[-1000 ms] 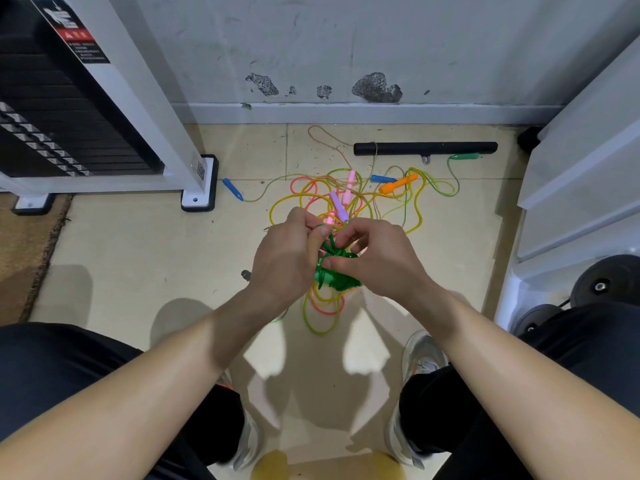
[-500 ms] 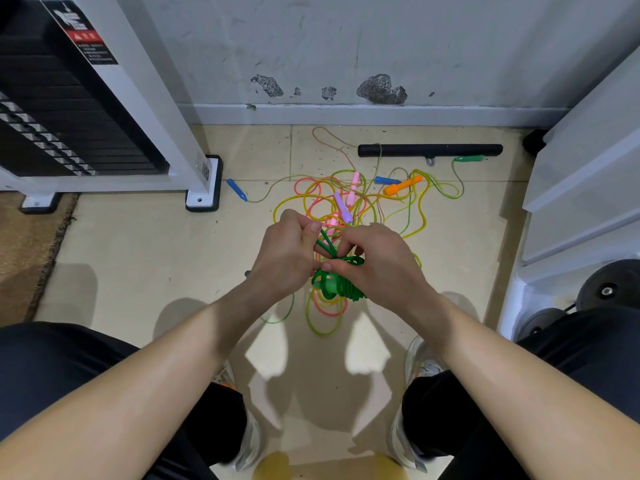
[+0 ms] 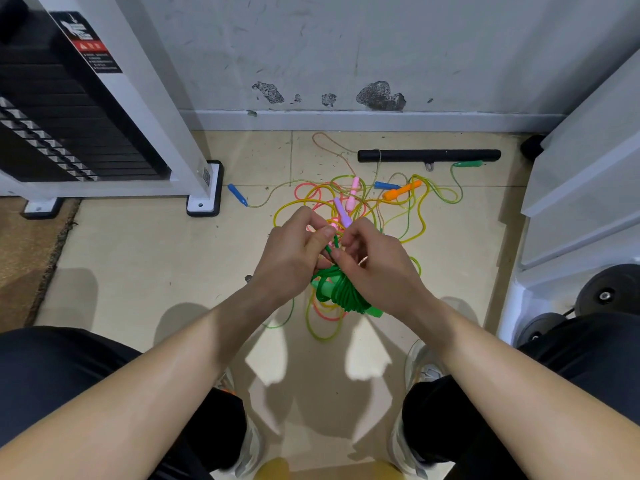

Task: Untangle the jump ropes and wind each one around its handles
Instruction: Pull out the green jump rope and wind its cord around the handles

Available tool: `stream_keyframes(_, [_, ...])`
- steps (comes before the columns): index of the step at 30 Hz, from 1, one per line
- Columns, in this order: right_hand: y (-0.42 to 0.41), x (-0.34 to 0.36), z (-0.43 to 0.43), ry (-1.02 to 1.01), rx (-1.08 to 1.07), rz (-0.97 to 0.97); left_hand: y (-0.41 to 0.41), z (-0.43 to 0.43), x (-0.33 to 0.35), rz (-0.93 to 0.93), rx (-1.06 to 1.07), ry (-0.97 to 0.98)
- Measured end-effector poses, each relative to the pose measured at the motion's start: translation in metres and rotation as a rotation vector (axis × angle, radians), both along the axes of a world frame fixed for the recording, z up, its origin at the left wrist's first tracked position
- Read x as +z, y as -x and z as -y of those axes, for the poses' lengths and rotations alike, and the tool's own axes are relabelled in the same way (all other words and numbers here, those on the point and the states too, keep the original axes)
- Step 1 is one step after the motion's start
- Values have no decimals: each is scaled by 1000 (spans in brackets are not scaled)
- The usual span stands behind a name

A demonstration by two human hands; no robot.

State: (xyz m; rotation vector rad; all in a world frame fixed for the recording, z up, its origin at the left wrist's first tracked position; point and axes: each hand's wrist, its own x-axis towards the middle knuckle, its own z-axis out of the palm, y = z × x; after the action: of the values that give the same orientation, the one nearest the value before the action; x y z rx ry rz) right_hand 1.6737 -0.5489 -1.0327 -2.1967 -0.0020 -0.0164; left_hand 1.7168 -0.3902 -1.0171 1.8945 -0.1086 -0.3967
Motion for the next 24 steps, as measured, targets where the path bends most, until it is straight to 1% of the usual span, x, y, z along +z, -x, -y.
stream_keyframes(2, [-3, 4, -1, 53, 19, 9, 0, 2, 1, 20, 1, 9])
stream_keyframes(4, [-8, 6, 0, 82, -14, 6, -3, 5, 3, 25, 34, 19])
stream_keyframes(7, [-18, 12, 3, -5, -132, 11, -15, 7, 6, -34, 63, 92])
stream_keyframes(11, [-43, 16, 6, -79, -229, -3, -39, 9, 3, -72, -45, 156])
stream_keyframes(13, [-66, 15, 8, -122, -267, -22, -58, 15, 2, -84, 3, 199])
stream_keyframes(15, [-95, 12, 10, -165, -304, -25, -87, 22, 0, -56, 47, 178])
stream_keyframes(18, [-144, 16, 16, -252, -362, -38, -141, 32, 3, -19, 44, 126])
stream_keyframes(21, [-186, 45, 24, -261, -352, -45, -187, 40, 27, -6, 44, 127])
stream_keyframes(24, [-214, 107, 31, -255, -330, -46, -216, 44, 84, -15, 41, 162])
